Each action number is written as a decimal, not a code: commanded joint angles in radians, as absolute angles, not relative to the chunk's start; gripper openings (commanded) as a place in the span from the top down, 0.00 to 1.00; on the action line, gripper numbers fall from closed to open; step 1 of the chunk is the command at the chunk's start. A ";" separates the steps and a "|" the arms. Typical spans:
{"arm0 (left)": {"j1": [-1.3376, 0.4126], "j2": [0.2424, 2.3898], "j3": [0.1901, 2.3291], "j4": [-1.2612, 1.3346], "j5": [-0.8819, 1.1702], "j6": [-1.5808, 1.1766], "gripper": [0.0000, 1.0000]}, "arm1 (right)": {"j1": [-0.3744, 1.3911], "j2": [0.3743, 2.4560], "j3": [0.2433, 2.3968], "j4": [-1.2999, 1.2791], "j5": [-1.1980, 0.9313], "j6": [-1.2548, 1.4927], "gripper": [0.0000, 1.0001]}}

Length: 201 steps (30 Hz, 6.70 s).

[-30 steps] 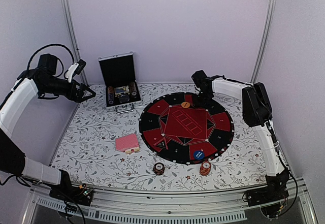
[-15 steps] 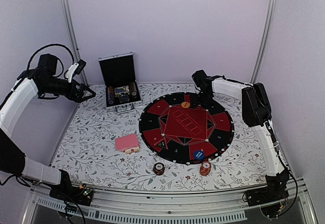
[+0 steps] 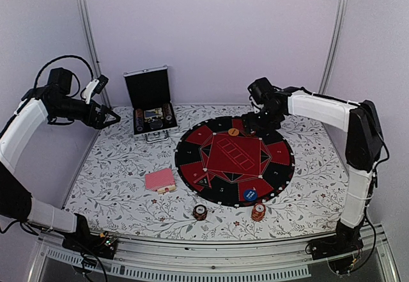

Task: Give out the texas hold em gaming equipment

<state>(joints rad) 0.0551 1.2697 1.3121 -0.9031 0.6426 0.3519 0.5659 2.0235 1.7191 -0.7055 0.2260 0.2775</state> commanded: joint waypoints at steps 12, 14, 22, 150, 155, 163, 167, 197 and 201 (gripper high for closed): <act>0.063 1.244 1.327 -0.919 0.650 0.357 0.00 | 0.996 1.537 1.117 -0.842 0.173 0.628 0.01; 0.063 1.243 1.325 -0.921 0.651 0.354 0.00 | 1.023 1.529 1.100 -0.852 0.158 0.654 0.01; 0.062 1.235 1.324 -0.925 0.647 0.353 0.00 | 1.102 1.560 1.058 -0.848 0.115 0.690 0.10; 0.061 1.212 1.308 -0.916 0.673 0.360 0.00 | 0.959 2.512 2.244 -0.886 0.104 0.354 0.71; 0.062 1.204 1.302 -0.909 0.669 0.359 0.00 | 0.959 2.516 2.244 -0.886 0.093 0.359 0.60; 0.062 1.201 1.303 -0.913 0.679 0.362 0.00 | 0.953 2.474 2.247 -0.859 0.106 0.355 0.32; 0.061 1.198 1.307 -0.915 0.680 0.361 0.00 | 0.945 2.422 2.247 -0.865 0.123 0.351 0.31; 0.061 1.210 1.336 -0.954 0.646 0.371 0.00 | 0.999 1.428 1.177 -0.903 0.115 0.660 0.15; 0.059 1.212 1.337 -0.958 0.644 0.370 0.00 | 1.025 1.408 1.128 -0.898 0.089 0.685 0.12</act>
